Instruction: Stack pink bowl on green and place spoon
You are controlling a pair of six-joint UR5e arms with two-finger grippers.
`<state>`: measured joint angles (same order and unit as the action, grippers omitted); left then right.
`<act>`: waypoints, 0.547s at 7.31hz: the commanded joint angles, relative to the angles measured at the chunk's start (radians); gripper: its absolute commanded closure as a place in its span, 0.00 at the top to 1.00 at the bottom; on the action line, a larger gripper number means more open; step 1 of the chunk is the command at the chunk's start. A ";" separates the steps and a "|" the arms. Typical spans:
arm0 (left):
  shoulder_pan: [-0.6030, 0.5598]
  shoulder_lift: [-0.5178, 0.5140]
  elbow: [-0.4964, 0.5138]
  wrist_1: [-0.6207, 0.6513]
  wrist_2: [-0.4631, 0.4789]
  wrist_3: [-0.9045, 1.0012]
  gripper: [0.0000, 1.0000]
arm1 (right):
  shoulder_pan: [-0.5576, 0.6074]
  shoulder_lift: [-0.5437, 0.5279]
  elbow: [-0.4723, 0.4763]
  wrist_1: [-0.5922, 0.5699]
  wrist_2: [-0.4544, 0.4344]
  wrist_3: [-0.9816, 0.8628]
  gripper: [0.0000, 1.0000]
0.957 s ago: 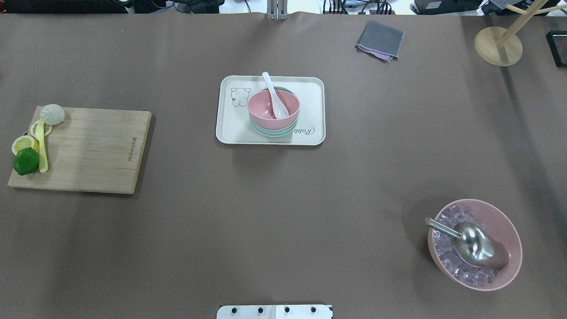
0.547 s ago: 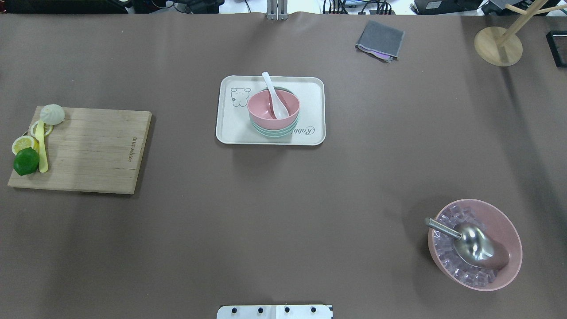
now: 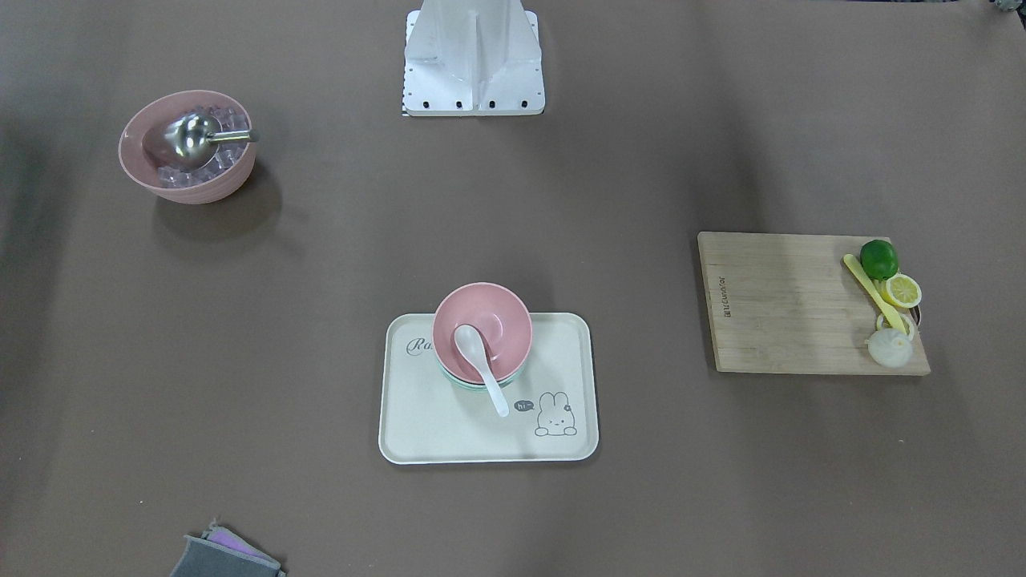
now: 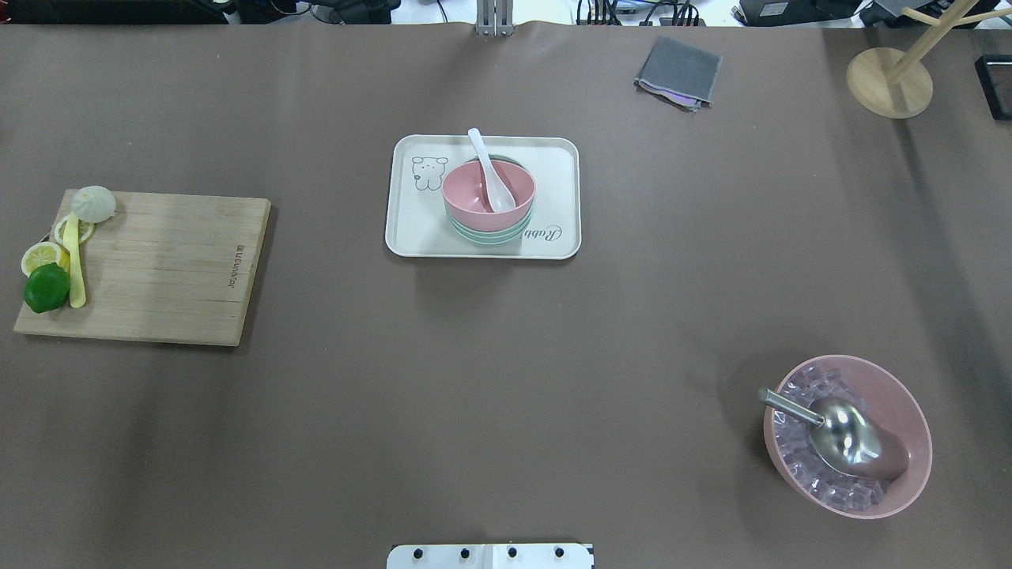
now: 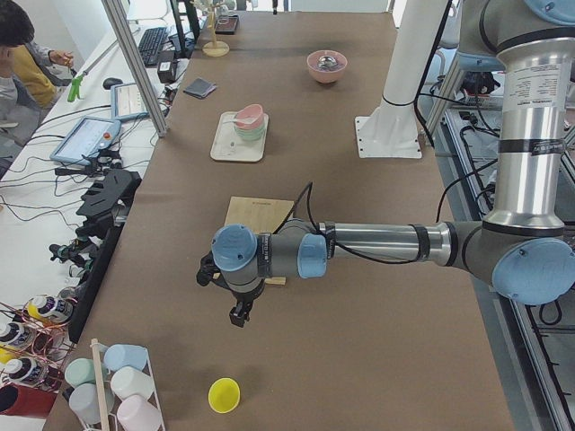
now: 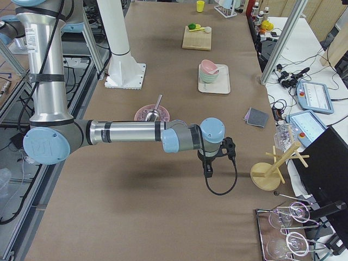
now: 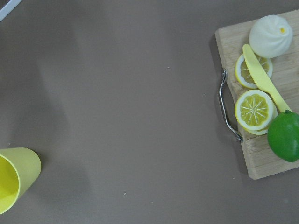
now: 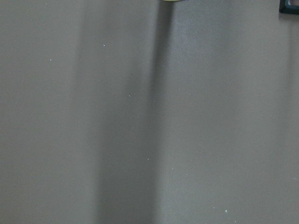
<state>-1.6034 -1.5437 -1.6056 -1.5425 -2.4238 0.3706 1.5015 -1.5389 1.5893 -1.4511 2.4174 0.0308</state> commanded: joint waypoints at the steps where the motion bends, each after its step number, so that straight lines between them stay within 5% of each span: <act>1: 0.000 0.004 0.006 -0.001 0.000 -0.001 0.98 | 0.000 -0.004 0.005 0.003 -0.003 0.001 1.00; 4: -0.001 0.007 0.016 -0.001 0.000 0.002 0.98 | 0.000 -0.041 0.029 0.005 -0.006 -0.011 1.00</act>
<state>-1.6050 -1.5390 -1.5950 -1.5442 -2.4241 0.3724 1.5017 -1.5652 1.6022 -1.4471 2.4160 0.0253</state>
